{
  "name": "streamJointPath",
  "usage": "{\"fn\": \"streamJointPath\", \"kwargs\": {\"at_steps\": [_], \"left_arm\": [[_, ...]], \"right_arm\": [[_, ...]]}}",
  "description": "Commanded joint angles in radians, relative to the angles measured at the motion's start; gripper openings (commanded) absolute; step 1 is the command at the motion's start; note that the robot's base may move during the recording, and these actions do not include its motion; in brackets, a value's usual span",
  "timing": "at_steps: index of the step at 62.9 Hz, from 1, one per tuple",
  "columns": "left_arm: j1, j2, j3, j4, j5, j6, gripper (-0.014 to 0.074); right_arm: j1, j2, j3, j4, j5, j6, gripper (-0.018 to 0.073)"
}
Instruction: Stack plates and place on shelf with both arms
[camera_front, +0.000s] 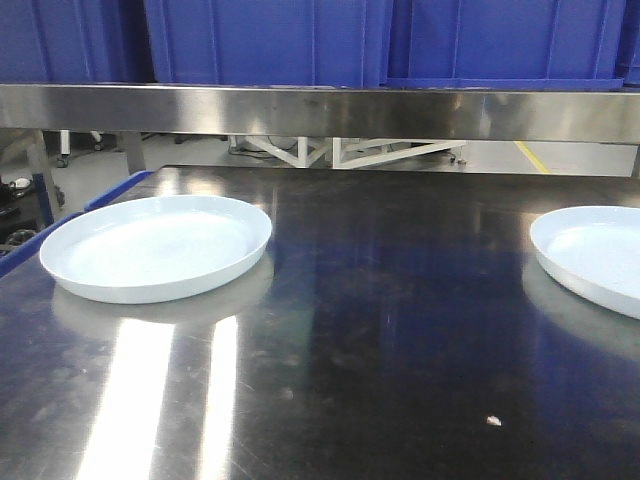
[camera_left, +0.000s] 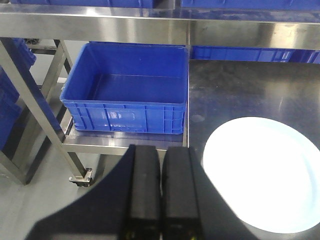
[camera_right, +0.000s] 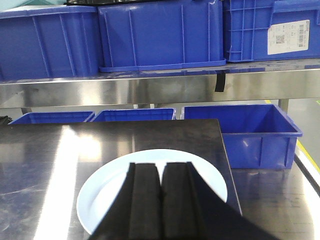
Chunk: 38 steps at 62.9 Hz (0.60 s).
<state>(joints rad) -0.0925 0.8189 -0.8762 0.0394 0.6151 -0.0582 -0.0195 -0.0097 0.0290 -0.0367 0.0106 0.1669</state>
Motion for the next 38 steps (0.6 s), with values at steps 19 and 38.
{"fn": "streamJointPath", "kwargs": {"at_steps": [19,38], "left_arm": [[-0.007,-0.002,-0.030,-0.020,-0.079,0.000,0.0087],[-0.007,-0.002,-0.030,-0.039,-0.074,0.000,0.0087]], "right_arm": [[-0.005,-0.022,-0.017,-0.010,-0.095,-0.003,0.0053],[-0.006,-0.022,-0.074,0.027,-0.174,0.083,0.0053]]}}
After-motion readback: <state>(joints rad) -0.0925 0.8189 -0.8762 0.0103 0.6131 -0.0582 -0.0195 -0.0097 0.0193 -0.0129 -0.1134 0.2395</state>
